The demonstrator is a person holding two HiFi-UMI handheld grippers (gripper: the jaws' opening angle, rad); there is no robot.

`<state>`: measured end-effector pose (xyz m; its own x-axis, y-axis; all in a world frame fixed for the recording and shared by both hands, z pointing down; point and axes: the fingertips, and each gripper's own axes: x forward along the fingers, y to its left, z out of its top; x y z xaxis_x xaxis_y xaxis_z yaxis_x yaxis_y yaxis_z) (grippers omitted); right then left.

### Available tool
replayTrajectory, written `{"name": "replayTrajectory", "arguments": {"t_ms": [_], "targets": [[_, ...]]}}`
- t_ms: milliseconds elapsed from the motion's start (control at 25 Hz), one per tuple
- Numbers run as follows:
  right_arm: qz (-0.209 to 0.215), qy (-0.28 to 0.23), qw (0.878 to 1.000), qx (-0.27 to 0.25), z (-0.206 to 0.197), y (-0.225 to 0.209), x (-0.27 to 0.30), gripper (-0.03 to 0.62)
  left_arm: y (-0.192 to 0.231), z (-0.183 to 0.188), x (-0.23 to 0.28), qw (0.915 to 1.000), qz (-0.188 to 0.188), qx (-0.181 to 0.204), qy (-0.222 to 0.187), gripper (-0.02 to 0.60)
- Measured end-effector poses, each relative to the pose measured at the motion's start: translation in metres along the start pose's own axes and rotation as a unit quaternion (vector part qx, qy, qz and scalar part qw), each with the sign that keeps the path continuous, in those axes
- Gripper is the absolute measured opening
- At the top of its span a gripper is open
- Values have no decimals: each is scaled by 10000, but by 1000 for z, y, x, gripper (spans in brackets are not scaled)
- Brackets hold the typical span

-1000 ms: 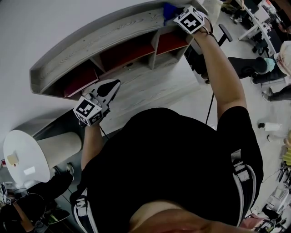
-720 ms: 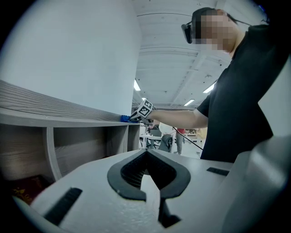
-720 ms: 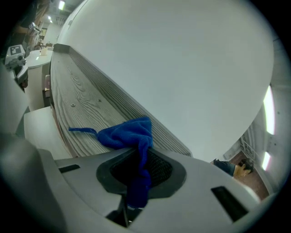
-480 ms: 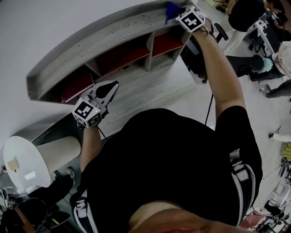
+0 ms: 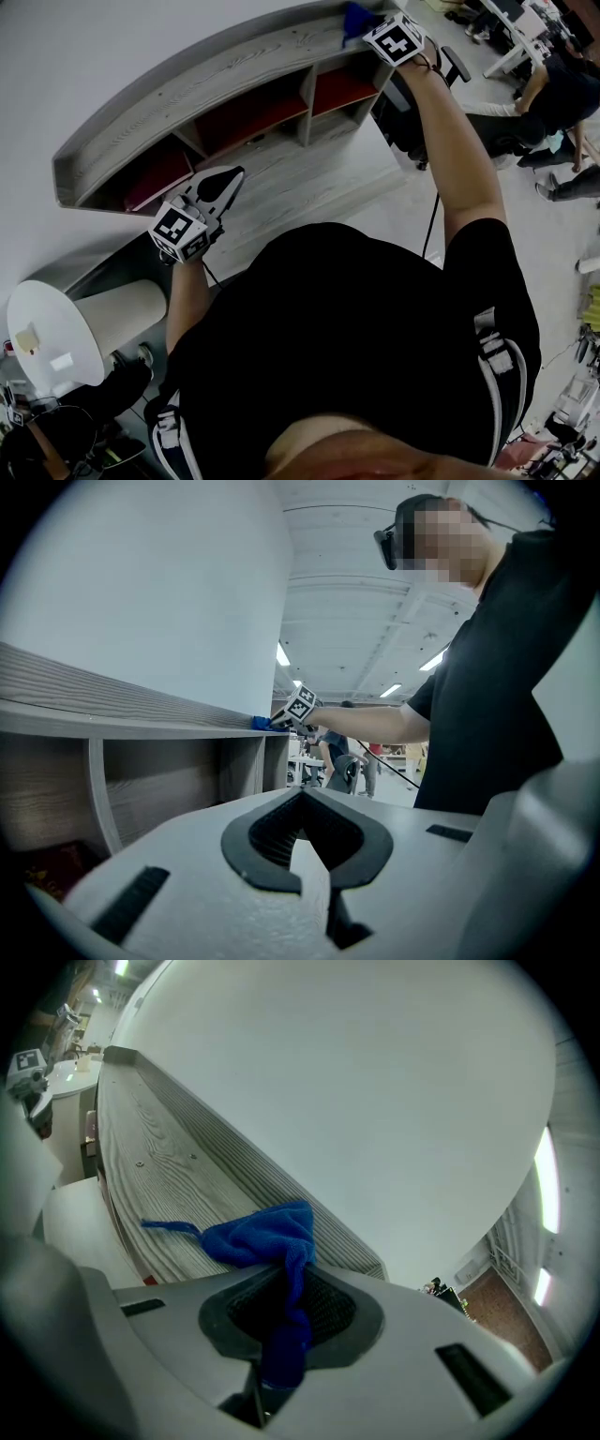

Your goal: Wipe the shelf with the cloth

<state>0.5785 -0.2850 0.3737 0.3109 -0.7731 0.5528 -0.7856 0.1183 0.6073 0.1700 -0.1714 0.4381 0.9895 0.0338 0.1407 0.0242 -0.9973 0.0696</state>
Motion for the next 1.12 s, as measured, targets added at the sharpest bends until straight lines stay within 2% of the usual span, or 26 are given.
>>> {"name": "replayTrajectory", "arguments": {"t_ms": [200, 320, 520, 720, 840, 1120], "targets": [[21, 1, 10000, 27, -1, 2, 0, 54, -3, 1, 0, 10000, -17, 55, -41, 17], [9, 14, 10000, 4, -1, 1, 1, 54, -3, 1, 0, 10000, 58, 1, 78, 17], [-42, 57, 9999, -134, 1, 1, -1, 54, -4, 0, -3, 9999, 44, 89, -83, 17], [-31, 59, 10000, -43, 0, 1, 1, 54, -3, 2, -10, 9996, 262, -22, 127, 17], [-92, 85, 9997, -207, 3, 3, 0, 54, -3, 0, -13, 9998, 186, 75, -86, 17], [-68, 100, 9994, -332, 10, 13, 0, 54, -6, -1, -19, 9997, 200, 93, -68, 17]]}}
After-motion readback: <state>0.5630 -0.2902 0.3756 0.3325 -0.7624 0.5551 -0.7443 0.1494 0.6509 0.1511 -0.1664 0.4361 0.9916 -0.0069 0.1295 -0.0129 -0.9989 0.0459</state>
